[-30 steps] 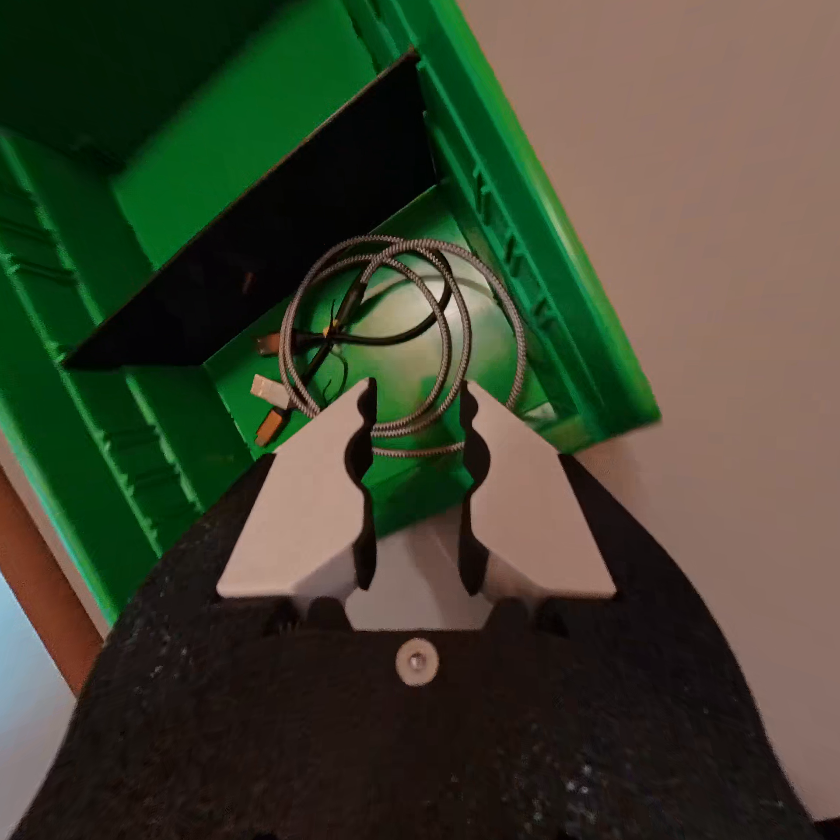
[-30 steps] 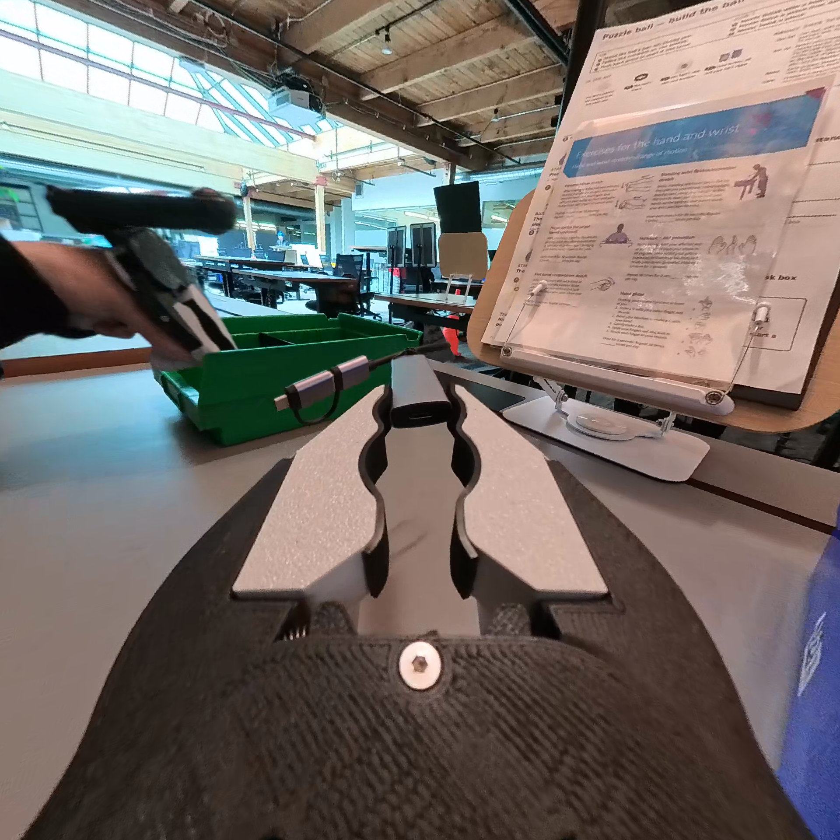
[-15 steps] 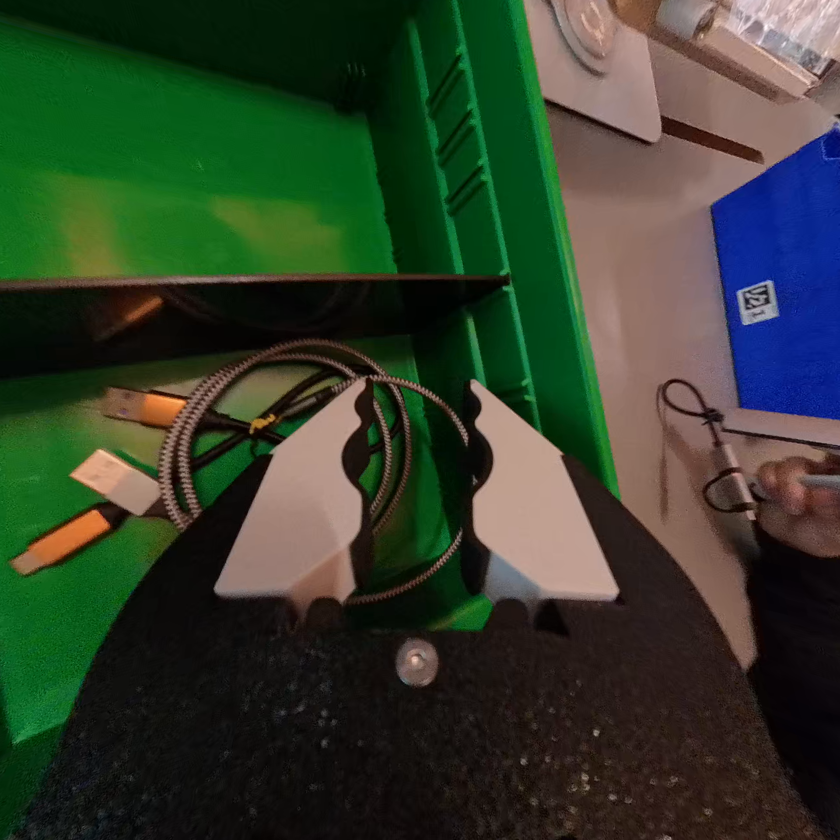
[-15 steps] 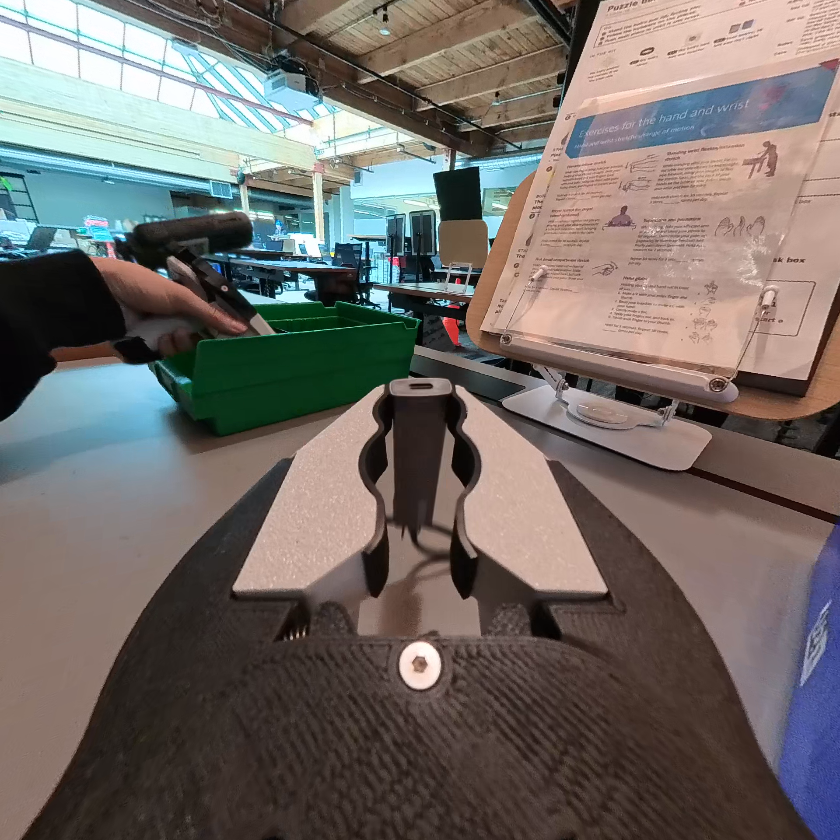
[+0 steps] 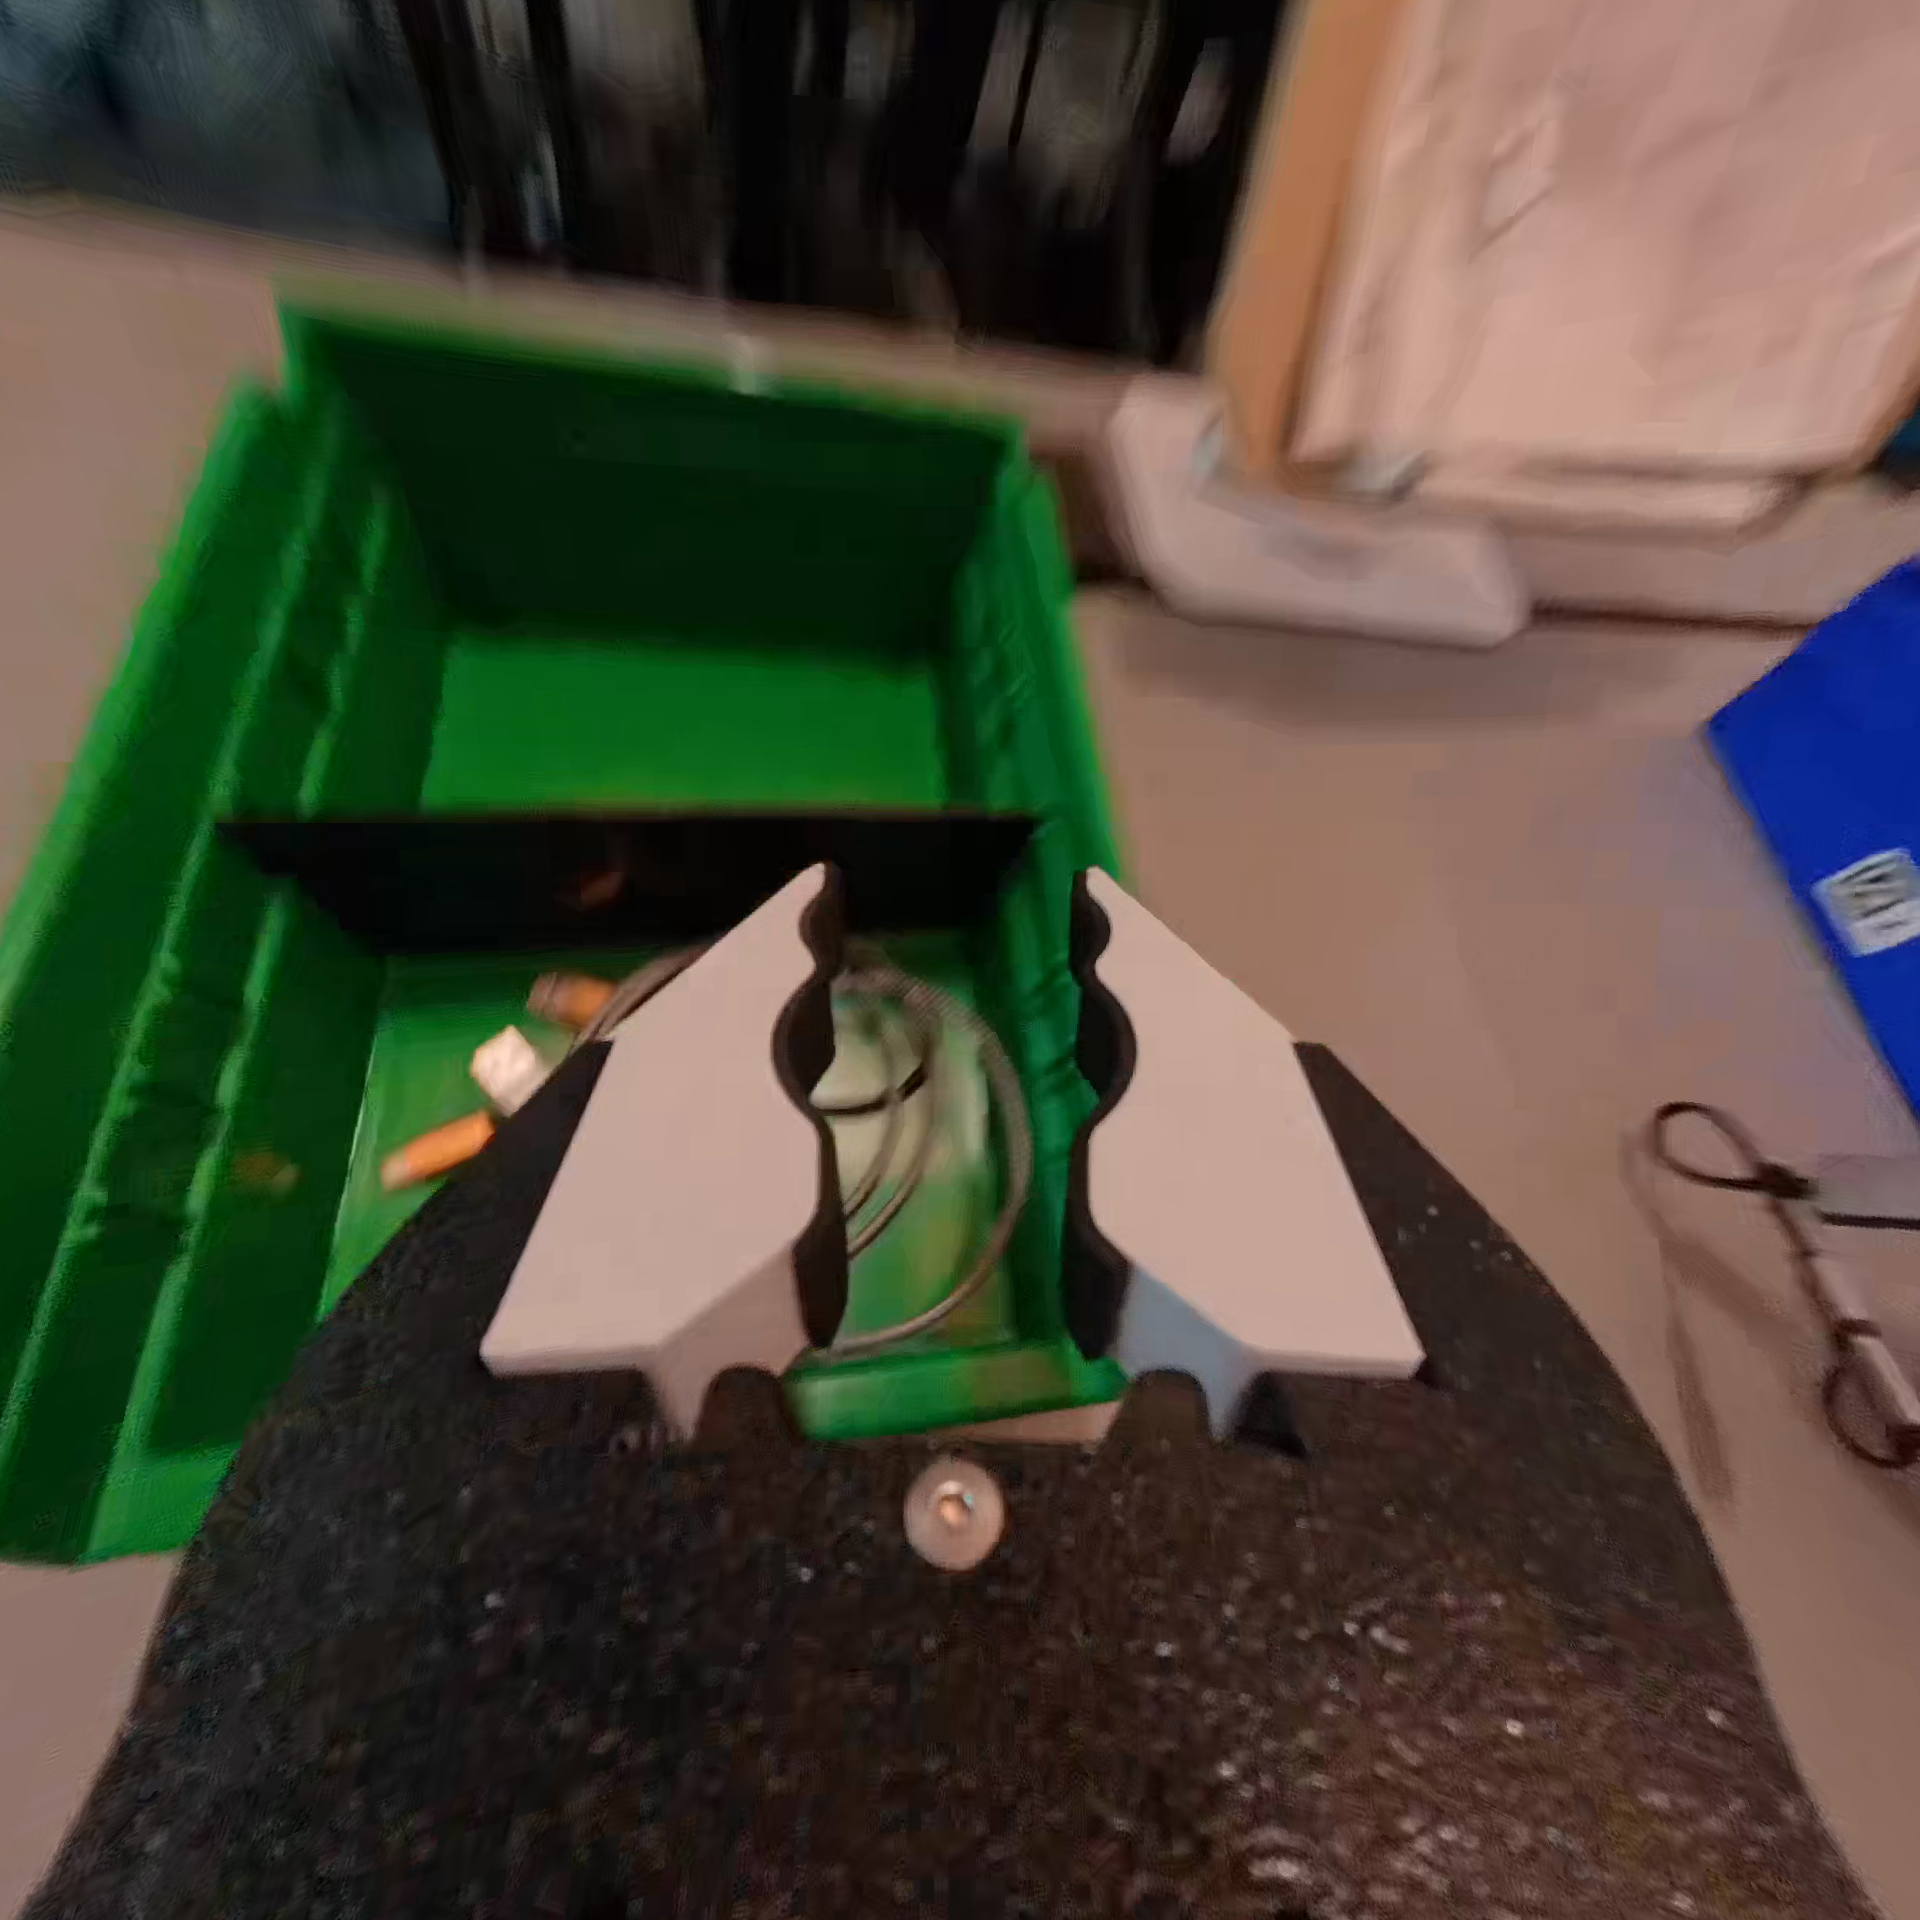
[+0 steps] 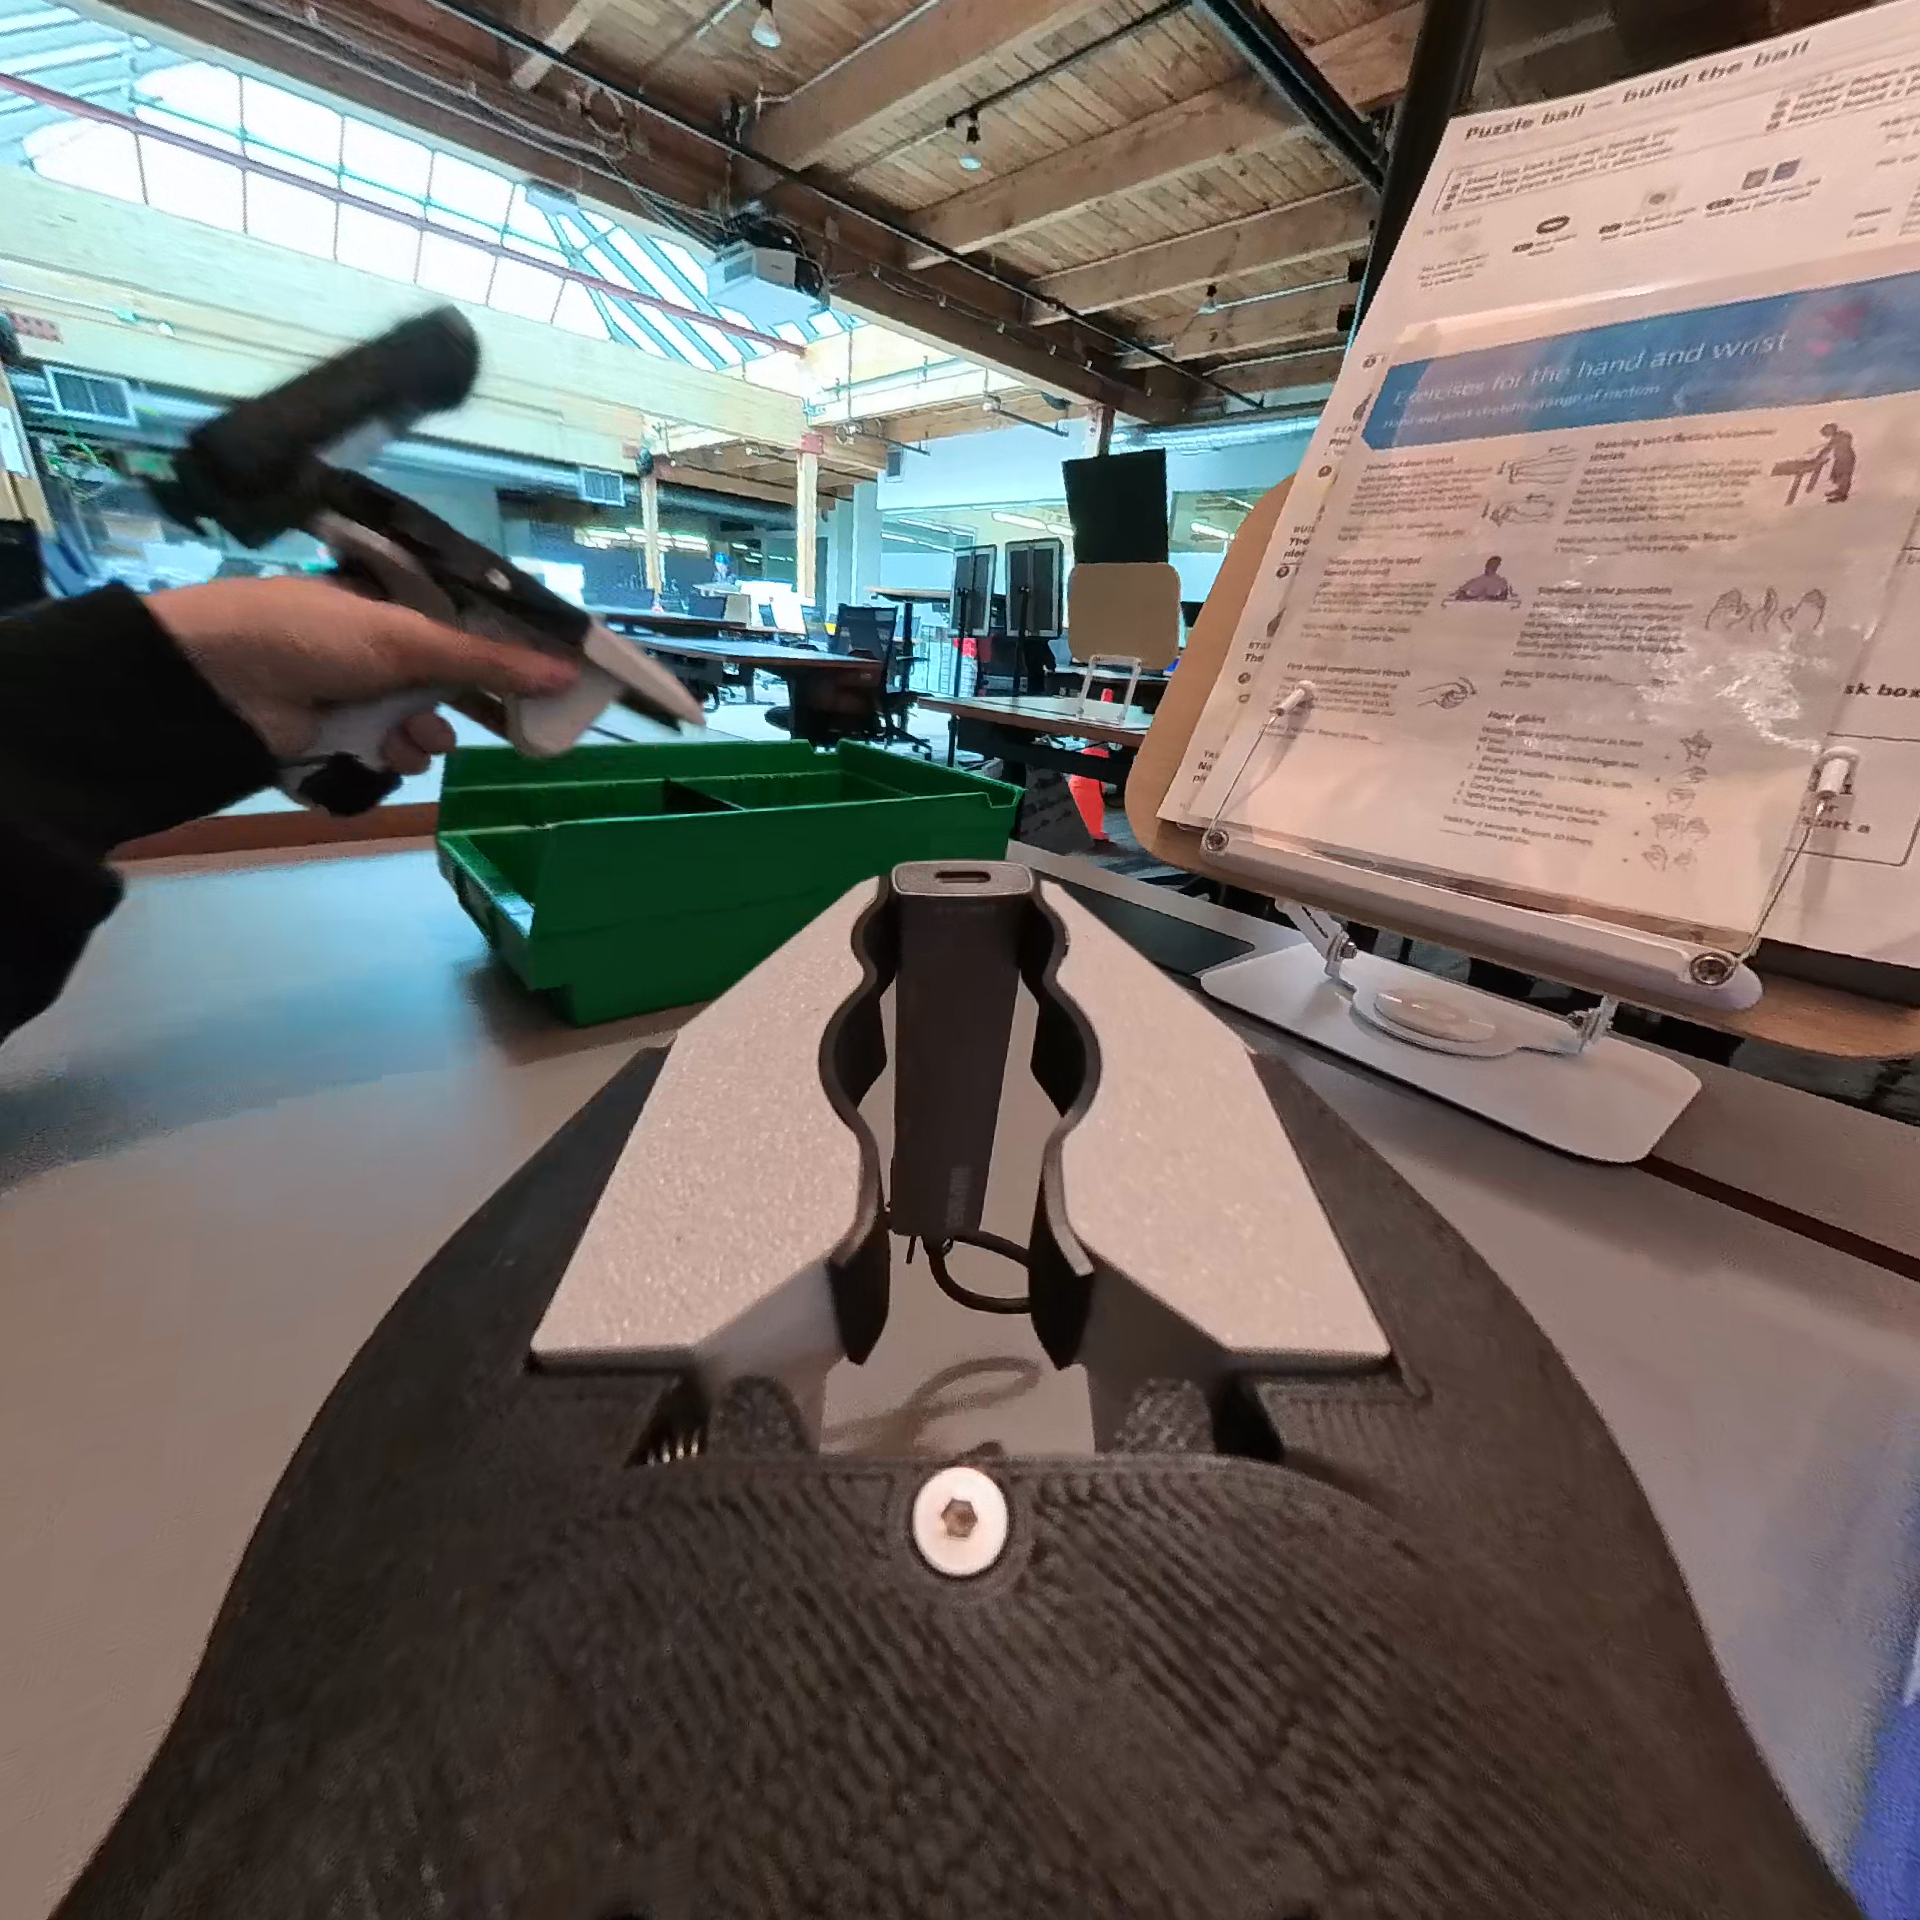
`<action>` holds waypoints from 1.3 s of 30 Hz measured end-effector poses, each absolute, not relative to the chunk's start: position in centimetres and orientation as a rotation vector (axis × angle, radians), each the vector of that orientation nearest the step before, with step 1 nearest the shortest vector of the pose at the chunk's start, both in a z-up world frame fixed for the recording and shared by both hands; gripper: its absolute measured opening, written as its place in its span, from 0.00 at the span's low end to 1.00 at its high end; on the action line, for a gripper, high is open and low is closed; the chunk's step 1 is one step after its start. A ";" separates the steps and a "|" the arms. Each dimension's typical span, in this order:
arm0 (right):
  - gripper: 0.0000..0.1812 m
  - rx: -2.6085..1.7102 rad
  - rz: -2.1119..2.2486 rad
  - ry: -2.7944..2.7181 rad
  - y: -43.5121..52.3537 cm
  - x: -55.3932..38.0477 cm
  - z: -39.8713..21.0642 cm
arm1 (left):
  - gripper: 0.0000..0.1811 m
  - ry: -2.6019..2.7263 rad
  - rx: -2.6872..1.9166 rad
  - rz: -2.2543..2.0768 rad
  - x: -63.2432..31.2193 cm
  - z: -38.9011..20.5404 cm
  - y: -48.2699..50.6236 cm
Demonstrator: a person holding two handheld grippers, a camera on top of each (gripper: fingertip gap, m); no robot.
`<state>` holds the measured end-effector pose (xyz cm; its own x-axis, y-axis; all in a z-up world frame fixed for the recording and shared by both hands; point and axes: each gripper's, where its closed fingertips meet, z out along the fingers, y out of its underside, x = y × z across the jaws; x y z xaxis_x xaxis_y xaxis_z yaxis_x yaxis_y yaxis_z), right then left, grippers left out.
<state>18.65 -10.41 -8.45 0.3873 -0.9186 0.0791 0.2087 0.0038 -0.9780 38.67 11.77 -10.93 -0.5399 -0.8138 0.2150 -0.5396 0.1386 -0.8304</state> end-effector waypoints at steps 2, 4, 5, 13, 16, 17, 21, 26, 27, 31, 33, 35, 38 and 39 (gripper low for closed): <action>0.13 -1.229 -1.017 0.748 -10.5 18.6 -8.3 | 0.20 2.083 -0.922 -1.625 33.9 -6.2 7.5; 0.12 -1.220 -1.000 0.744 -10.4 18.5 -8.1 | 0.24 2.217 -0.376 -1.801 25.8 -5.4 1.5; 0.12 -1.214 -1.000 0.742 -10.4 18.5 -8.1 | 0.28 2.291 -0.146 -1.792 22.1 -6.4 -0.9; 0.13 -1.185 -0.948 0.691 -9.8 17.7 -7.6 | 0.36 2.179 0.323 -1.199 17.7 -15.5 -9.2; 0.13 -1.182 -0.919 0.683 -9.8 17.6 -7.6 | 0.35 2.140 0.329 -1.122 18.5 -16.5 -10.2; 0.13 -1.189 -0.919 0.680 -9.7 17.6 -7.7 | 0.33 2.108 0.328 -1.067 19.1 -16.6 -10.2; 0.13 -1.204 -0.880 0.637 -8.6 17.0 -7.6 | 0.12 1.883 0.266 -0.936 21.9 -14.5 -8.7; 0.12 -1.272 -0.897 0.608 -7.5 17.0 -8.2 | 0.04 1.664 0.259 -0.886 23.8 -11.4 -6.5; 0.12 -1.275 -0.897 0.602 -7.3 17.0 -8.2 | 0.04 1.613 0.293 -0.843 23.8 -11.0 -6.2; 0.12 -1.324 -0.926 0.594 -7.2 17.1 -8.9 | 0.03 1.498 0.418 -0.715 24.0 -10.3 -5.8; 0.13 -1.334 -0.934 0.596 -7.1 17.1 -9.0 | 0.03 1.465 0.464 -0.695 24.0 -10.0 -5.7; 0.13 -1.359 -0.950 0.608 -7.0 17.3 -9.4 | 0.03 1.453 0.492 -0.657 24.2 -10.0 -5.7; 0.12 -1.408 -0.956 0.614 -6.8 17.5 -10.0 | 0.03 1.423 0.537 -0.610 24.2 -10.1 -5.7; 0.12 -1.423 -0.959 0.624 -6.9 17.6 -10.2 | 0.03 1.408 0.545 -0.602 24.2 -10.0 -5.7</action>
<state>17.65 -6.86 -10.22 0.5081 -0.8419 0.1821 0.1745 -0.1064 -0.9789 24.24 -5.74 -10.02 0.0636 -0.0634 -0.9960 0.6762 0.7367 -0.0038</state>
